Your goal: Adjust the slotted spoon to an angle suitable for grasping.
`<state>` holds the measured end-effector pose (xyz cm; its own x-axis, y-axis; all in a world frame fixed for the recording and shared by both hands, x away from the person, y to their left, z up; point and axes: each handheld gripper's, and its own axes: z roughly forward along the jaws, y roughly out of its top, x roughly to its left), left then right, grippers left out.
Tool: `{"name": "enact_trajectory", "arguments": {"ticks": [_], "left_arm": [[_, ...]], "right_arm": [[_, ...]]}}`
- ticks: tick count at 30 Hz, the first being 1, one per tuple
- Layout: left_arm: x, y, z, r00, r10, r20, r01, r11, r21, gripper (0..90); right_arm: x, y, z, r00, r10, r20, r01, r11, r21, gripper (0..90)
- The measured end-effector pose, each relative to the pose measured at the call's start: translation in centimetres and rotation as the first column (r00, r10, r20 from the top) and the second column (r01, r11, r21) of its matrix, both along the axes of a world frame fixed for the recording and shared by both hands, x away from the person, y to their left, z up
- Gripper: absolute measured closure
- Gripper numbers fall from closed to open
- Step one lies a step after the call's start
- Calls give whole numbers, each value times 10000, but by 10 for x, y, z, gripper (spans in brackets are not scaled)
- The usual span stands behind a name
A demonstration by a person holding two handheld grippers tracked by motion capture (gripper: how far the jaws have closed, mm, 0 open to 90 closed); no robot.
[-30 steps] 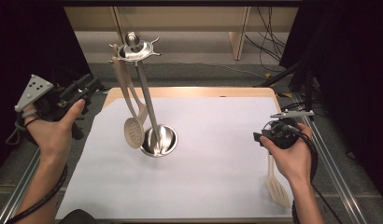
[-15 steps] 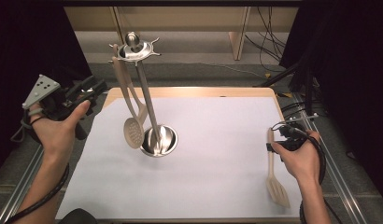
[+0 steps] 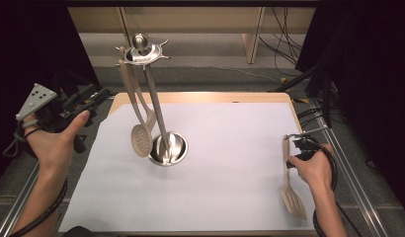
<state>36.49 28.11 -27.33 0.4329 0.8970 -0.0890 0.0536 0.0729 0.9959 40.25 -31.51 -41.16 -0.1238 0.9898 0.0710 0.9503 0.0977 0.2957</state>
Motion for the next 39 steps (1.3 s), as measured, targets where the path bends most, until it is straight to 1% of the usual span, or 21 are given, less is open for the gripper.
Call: {"name": "enact_trajectory", "arguments": {"ticks": [5, 6, 7, 9, 10, 11, 12, 13, 14, 15, 16, 17, 19, 23, 28, 29, 30, 31, 32, 35, 39], "left_arm": [[-4, 4, 0, 9999, 146, -10, -146, 9999, 9, 545], [-5, 4, 0, 9999, 161, -38, -161, 9999, 15, 545], [-5, 4, 0, 9999, 163, -51, -163, 9999, 12, 543], [-6, 5, -1, 9998, 181, -71, -180, 9998, 15, 541], [-6, 5, -1, 9998, 181, -86, -181, 9998, 18, 539], [-6, 6, -1, 9998, 176, -120, -176, 9998, 12, 537], [-7, 6, -1, 9998, 159, -157, -159, 9999, 8, 536], [-7, 6, -1, 9997, 155, -179, -155, 9999, 1, 532], [-7, 6, -1, 9997, 155, -193, -155, 9999, 4, 530], [-6, 6, -1, 9997, 155, -199, -155, 9999, 3, 529], [-6, 6, -1, 9997, 159, -202, -159, 9999, 7, 528], [-6, 6, -1, 9997, 157, -200, -157, 9999, 6, 527], [-5, 5, -1, 9997, 119, -204, -119, 9999, -18, 526], [-5, 3, -2, 9996, 76, -281, -74, 9999, 79, 525], [-5, 3, -2, 9996, 49, -265, -46, 9999, 105, 526], [-5, 3, -2, 9996, 47, -264, -44, 9999, 118, 526], [-5, 3, -2, 9996, 47, -263, -44, 9999, 121, 526], [-5, 3, -2, 9996, 56, -266, -53, 9999, 119, 526], [-5, 3, -2, 9996, 54, -263, -51, 9999, 118, 526], [-5, 2, -2, 9997, 40, -256, -37, 9999, 129, 526], [-5, 1, -3, 9996, 20, -282, -16, 9999, 128, 526]], "right_arm": [[7, 0, -13, 9987, -41, -508, 42, 10000, 9, 693], [9, 6, -15, 9936, -870, -717, 889, 9958, 230, 697], [11, 1, -16, 9970, -410, -653, 426, 9988, 229, 700], [11, 4, -16, 9912, -1028, -831, 1061, 9937, 359, 705], [11, -1, -17, 9962, -584, -639, 596, 9981, 175, 707], [11, -1, -17, 9955, -633, -699, 649, 9977, 204, 707], [10, 4, -17, 9856, -1325, -1049, 1387, 9889, 538, 707], [12, -4, -19, 9944, -575, -891, 596, 9980, 220, 707], [13, -2, -20, 9894, -982, -1072, 1025, 9941, 356, 706], [14, -5, -22, 9930, -627, -1004, 664, 9972, 339, 706], [14, 0, -23, 9807, -1521, -1228, 1569, 9871, 304, 708], [14, 6, -23, 9621, -2275, -1505, 2385, 9693, 592, 712], [15, -6, -28, 9898, -994, -1021, 1030, 9942, 308, 720], [15, -6, -31, 9910, -899, -992, 938, 9950, 350, 737], [16, -4, -32, 9855, -1297, -1095, 1362, 9892, 542, 744], [16, 1, -30, 9715, -1912, -1398, 2063, 9731, 1024, 744], [16, 2, -30, 9697, -1996, -1408, 2140, 9721, 957, 741], [16, 0, -31, 9746, -1828, -1291, 1951, 9767, 894, 736], [16, 2, -32, 9686, -2140, -1267, 2270, 9688, 992, 731], [17, -2, -36, 9792, -1570, -1284, 1668, 9836, 692, 725], [18, -1, -37, 9769, -1709, -1285, 1807, 9812, 683, 730]]}}
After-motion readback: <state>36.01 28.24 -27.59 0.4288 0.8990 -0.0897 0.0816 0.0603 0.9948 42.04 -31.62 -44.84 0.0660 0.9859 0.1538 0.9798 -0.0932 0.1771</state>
